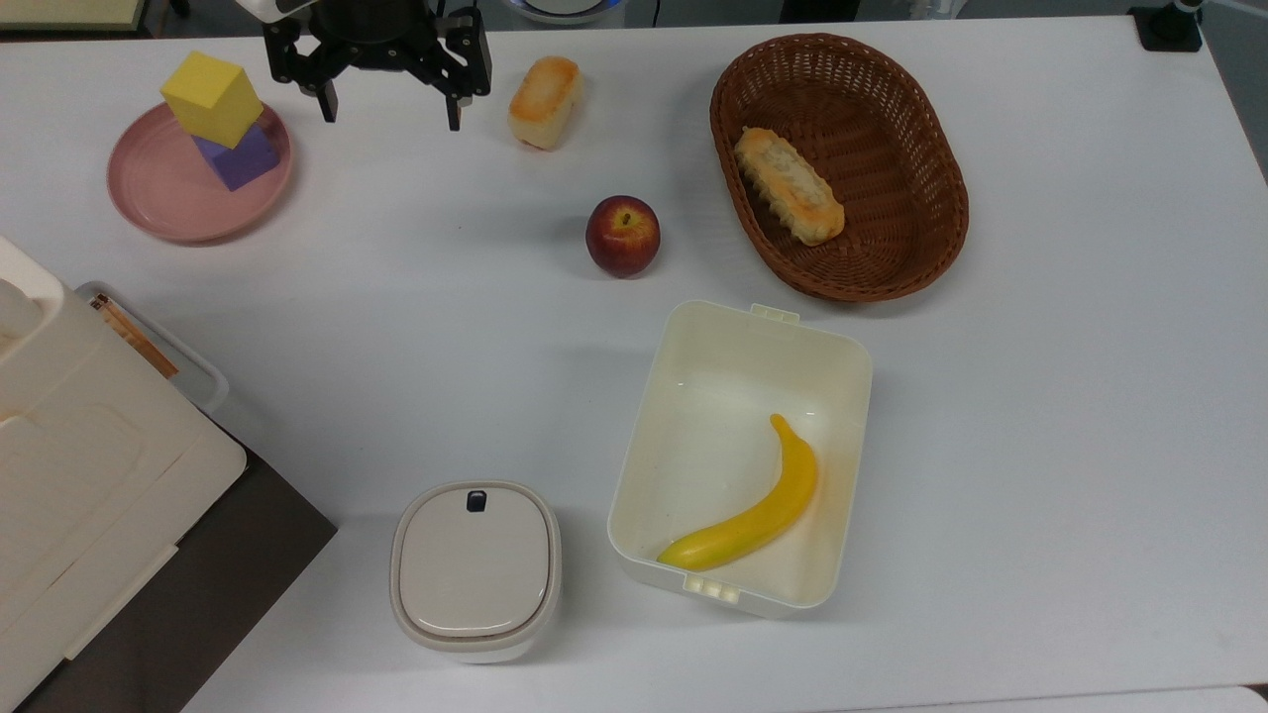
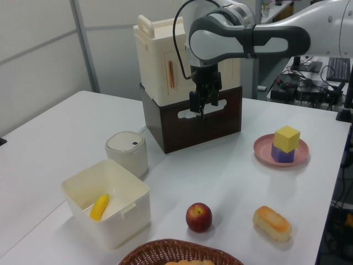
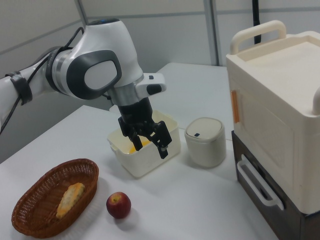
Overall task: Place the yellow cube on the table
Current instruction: 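Move the gripper toward the yellow cube on the pink plate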
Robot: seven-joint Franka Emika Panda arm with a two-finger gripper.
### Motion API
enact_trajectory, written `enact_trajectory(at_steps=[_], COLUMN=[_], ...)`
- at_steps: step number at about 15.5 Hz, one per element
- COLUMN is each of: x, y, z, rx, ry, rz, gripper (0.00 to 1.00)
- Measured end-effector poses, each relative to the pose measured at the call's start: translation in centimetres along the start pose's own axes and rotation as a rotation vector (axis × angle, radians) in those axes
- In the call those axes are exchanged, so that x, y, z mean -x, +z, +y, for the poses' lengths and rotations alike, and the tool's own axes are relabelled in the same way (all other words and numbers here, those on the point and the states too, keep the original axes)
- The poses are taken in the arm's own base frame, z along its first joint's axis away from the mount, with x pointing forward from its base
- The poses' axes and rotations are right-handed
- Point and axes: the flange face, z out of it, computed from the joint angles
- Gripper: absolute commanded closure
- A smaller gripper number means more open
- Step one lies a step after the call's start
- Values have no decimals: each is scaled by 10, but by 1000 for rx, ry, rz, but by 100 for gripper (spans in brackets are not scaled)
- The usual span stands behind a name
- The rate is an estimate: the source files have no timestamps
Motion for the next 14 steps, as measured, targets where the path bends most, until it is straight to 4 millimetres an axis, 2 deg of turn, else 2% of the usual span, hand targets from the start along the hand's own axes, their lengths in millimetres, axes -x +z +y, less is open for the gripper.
enact_trajectory(at_steps=[14], x=[5], y=[4], z=[6], rx=[-2], ry=[7], rz=[-36], gripper=[0])
